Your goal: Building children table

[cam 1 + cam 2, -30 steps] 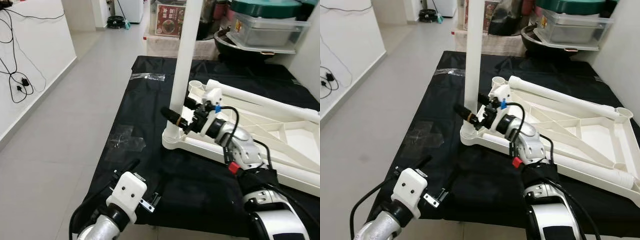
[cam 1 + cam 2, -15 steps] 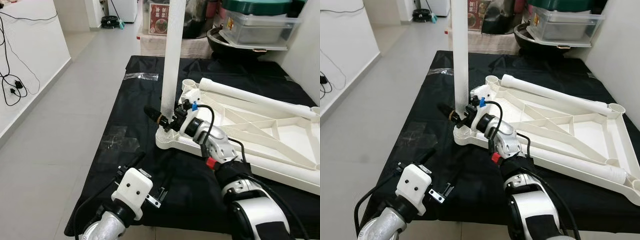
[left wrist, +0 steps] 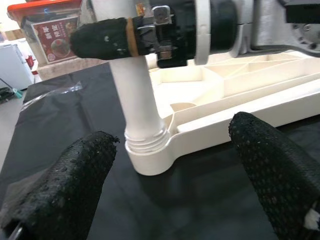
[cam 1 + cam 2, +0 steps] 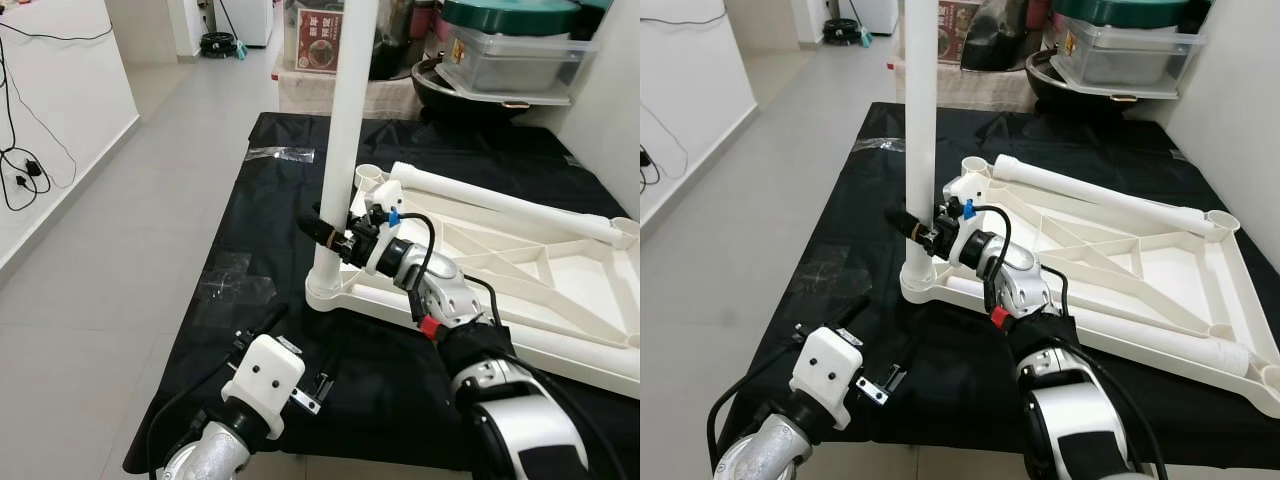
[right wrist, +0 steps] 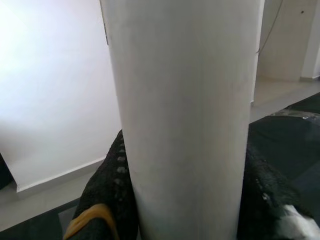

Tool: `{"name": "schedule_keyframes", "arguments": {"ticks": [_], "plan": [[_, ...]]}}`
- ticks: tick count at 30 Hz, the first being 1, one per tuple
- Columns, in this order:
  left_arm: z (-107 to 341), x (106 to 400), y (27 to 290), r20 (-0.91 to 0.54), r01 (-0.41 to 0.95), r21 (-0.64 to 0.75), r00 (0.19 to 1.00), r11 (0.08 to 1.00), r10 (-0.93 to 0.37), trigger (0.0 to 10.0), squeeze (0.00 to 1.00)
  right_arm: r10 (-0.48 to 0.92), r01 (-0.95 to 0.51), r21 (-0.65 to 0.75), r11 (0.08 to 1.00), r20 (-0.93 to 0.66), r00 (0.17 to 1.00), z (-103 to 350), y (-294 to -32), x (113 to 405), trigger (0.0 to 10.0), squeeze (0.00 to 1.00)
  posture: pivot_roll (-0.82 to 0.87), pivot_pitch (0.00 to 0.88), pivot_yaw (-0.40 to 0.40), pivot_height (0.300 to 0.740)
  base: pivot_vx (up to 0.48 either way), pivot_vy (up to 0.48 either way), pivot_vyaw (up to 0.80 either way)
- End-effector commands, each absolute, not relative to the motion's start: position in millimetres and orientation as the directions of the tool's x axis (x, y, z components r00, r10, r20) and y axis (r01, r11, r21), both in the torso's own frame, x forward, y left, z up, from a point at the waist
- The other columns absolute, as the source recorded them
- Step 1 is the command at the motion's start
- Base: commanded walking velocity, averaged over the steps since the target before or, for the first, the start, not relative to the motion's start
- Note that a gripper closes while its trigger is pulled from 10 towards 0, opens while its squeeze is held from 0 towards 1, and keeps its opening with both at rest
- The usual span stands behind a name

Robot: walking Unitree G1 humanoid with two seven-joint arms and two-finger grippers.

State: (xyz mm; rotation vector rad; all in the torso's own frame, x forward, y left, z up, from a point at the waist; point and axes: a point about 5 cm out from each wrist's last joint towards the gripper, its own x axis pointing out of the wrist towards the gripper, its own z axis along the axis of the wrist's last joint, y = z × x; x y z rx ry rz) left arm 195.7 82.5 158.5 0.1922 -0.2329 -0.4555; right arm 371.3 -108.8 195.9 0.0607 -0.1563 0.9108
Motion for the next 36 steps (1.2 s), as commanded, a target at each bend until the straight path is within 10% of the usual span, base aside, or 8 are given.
{"name": "schedule_keyframes", "arguments": {"ticks": [1, 18, 19, 22, 23, 27, 28, 36], "plan": [[160, 195, 84, 0.177, 0.398, 0.238, 0.879, 0.886, -0.442, 10.0, 0.00, 0.728, -0.735, -0.023, 0.678, 0.154, 0.668, 193, -118, 370, 0.0, 0.00, 0.12, 0.045, -0.083, 0.740, 0.000, 0.000, 0.00], [163, 196, 84, 0.172, 0.398, 0.240, 0.880, 0.886, -0.442, 10.0, 0.00, -0.359, 0.357, -0.096, 0.929, 0.004, 0.933, 169, -193, 323, 0.0, 0.00, 0.12, 0.056, -0.064, 0.740, 0.000, 0.000, 0.00], [163, 195, 84, 0.172, 0.397, 0.238, 0.881, 0.886, -0.440, 10.0, 0.00, -0.319, 0.319, -0.043, 0.947, 0.015, 0.948, 171, -184, 324, 7.7, 0.00, 0.12, 0.057, -0.066, 0.740, 0.000, 0.000, 0.00], [163, 193, 84, 0.168, 0.396, 0.238, 0.882, 0.887, -0.439, 10.0, 0.00, -0.245, 0.245, 0.004, 0.969, 0.082, 0.966, 179, -170, 326, 10.0, 0.00, 0.12, 0.060, -0.063, 0.740, 0.000, 0.000, 0.00], [162, 193, 84, 0.165, 0.397, 0.238, 0.883, 0.887, -0.439, 10.0, 0.00, -0.212, 0.213, 0.004, 0.977, 0.120, 0.970, 183, -165, 327, 10.0, 1.00, 0.12, 0.060, -0.063, 0.740, 0.000, 0.000, 0.00], [160, 193, 84, 0.158, 0.398, 0.236, 0.884, 0.886, -0.439, 10.0, 0.00, -0.099, 0.101, 0.003, 0.995, 0.194, 0.976, 194, -156, 330, 10.0, 0.68, 0.12, 0.059, -0.064, 0.740, 0.000, 0.000, 0.00], [159, 193, 84, 0.155, 0.397, 0.236, 0.886, 0.887, -0.438, 10.0, 0.00, -0.001, -0.006, 0.032, 0.999, 0.202, 0.979, 196, -153, 336, 10.0, 0.00, 0.12, 0.059, -0.064, 0.740, 0.000, 0.000, 0.00], [159, 194, 84, 0.152, 0.395, 0.235, 0.887, 0.888, -0.435, 10.0, 0.00, 0.582, -0.600, 0.101, 0.794, 0.161, 0.797, 198, -159, 346, 10.0, 0.00, 0.13, 0.061, -0.064, 0.740, 0.000, 0.000, 0.00]]}}
